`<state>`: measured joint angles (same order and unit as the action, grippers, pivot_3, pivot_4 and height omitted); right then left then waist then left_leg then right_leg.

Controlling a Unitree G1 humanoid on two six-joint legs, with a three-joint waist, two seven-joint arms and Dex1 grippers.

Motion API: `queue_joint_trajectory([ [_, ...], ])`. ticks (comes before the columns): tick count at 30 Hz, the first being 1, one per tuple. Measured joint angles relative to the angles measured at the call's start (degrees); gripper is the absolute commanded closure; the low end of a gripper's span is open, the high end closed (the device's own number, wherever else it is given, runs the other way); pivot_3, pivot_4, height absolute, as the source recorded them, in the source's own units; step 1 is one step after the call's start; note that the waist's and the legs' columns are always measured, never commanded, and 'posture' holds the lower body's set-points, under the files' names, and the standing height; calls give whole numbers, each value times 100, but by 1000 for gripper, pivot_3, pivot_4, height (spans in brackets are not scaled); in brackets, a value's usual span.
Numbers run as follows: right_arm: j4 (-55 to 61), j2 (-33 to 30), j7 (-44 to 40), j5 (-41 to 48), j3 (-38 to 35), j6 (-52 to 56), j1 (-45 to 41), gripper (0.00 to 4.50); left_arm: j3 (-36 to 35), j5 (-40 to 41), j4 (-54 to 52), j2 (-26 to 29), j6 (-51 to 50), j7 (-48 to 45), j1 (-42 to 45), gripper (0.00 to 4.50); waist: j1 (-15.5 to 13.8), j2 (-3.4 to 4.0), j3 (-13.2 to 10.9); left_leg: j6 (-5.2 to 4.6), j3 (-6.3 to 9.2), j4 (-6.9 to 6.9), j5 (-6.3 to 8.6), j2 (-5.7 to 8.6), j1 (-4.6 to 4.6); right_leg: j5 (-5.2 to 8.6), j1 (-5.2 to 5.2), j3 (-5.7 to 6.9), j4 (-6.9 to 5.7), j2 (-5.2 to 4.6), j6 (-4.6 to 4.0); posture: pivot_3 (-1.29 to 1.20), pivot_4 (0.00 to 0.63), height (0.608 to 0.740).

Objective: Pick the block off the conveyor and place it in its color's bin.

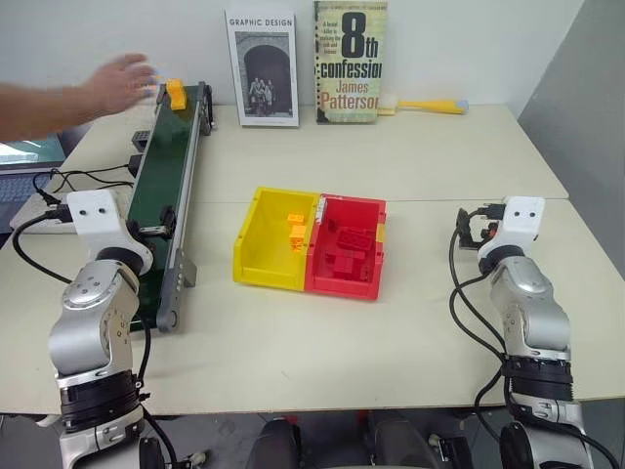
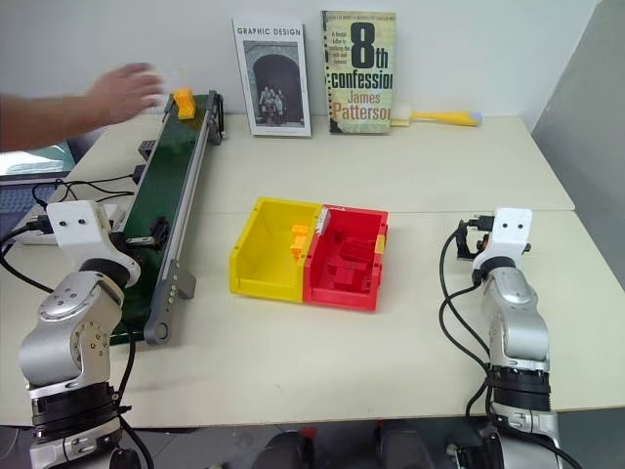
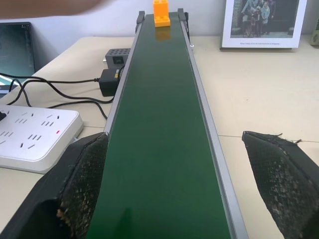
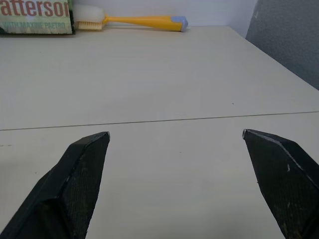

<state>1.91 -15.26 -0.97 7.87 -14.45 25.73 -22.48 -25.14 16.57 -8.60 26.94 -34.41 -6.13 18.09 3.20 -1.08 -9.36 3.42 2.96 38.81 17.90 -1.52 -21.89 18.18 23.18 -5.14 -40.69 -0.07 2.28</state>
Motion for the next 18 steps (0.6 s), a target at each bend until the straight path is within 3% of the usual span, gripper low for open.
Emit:
queue_joint_trajectory([
  [11,0,-9,-67,6,20,-8,-4,0,-1,-3,-1,53,3,-17,32,14,0,0,0,0,0,0,0,0,0,0,0,0,0,0,0,0,150,740],
  [14,0,-183,-336,45,80,-8,-81,0,-14,8,-60,192,-57,-49,25,14,2,0,0,-1,-1,0,0,2,0,0,0,-1,1,0,0,0,150,740],
  [18,2,-612,-1296,576,135,166,-502,0,-155,91,-103,225,-239,8,172,14,2,0,-1,-3,3,1,1,1,1,0,-1,2,0,2,0,0,150,740],
])
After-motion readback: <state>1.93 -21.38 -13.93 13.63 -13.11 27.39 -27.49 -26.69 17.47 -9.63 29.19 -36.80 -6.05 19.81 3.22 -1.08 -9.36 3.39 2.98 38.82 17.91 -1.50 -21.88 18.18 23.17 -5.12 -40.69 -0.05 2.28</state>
